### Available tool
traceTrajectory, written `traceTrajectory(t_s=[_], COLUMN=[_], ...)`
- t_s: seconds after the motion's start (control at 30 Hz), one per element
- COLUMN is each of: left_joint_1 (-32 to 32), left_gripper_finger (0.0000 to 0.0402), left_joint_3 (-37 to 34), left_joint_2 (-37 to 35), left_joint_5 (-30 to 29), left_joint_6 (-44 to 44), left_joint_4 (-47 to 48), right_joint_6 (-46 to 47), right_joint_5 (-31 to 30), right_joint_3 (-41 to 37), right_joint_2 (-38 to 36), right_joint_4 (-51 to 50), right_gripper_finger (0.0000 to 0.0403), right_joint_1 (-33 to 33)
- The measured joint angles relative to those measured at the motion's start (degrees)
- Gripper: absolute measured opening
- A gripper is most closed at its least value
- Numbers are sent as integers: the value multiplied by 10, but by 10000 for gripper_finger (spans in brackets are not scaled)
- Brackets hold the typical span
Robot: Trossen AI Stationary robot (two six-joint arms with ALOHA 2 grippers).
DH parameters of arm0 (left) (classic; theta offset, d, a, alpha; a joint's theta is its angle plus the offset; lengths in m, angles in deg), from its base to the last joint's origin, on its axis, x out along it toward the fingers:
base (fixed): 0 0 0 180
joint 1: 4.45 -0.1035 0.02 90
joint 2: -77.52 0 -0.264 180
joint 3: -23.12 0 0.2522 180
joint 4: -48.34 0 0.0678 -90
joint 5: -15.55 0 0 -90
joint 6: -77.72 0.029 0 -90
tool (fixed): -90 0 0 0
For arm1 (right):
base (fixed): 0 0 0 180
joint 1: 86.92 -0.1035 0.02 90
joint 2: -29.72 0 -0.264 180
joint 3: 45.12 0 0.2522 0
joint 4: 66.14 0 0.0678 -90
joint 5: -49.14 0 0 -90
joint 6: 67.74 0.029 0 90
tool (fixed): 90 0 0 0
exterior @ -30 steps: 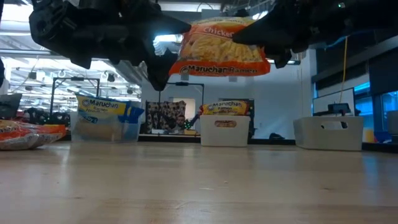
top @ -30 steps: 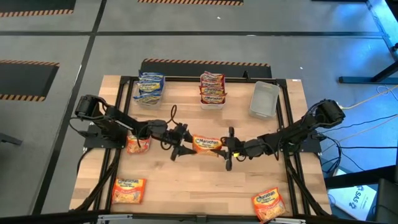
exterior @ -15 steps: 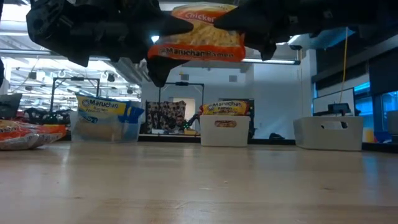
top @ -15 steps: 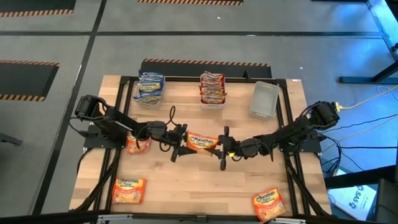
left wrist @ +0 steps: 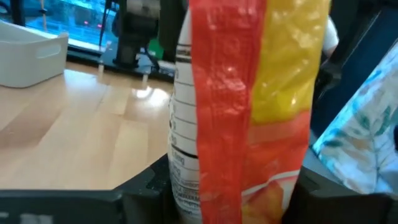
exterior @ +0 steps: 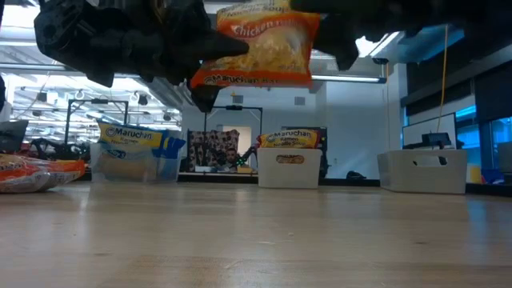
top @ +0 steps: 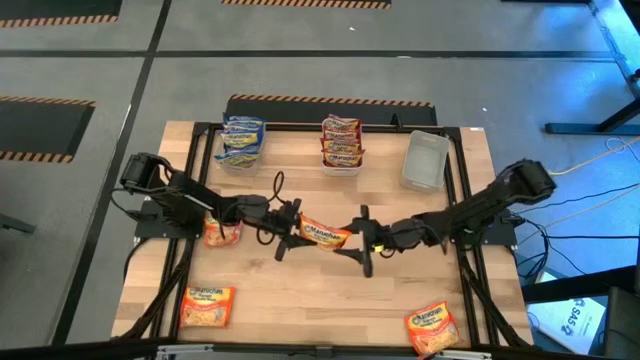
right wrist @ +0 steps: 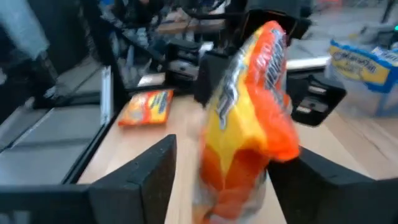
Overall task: Sort Maruchan noodles
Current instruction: Put the orange noodle pack into the gray bin
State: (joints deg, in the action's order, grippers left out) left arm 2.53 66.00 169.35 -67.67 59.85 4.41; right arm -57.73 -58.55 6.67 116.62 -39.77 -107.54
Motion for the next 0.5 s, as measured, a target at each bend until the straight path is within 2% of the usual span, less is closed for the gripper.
traceTrajectory(t_s=[0.13,0.23,0.33,0.5], left_joint_1=[2,12,26,33], left_gripper_finger=[161,161,161,161], left_joint_3=[0,0,0,0], left_joint_2=[0,0,0,0], left_joint_5=[-5,-38,-70,-85], left_joint_6=[40,77,107,118], left_joint_4=[44,85,106,103], right_joint_6=[43,46,46,46], right_joint_5=[-13,-23,-21,33], right_joint_3=[0,0,12,89], right_joint_2=[-69,-86,-73,-4], right_joint_4=[-112,-103,-110,-173], right_gripper_finger=[236,236,236,236], right_joint_1=[0,1,9,33])
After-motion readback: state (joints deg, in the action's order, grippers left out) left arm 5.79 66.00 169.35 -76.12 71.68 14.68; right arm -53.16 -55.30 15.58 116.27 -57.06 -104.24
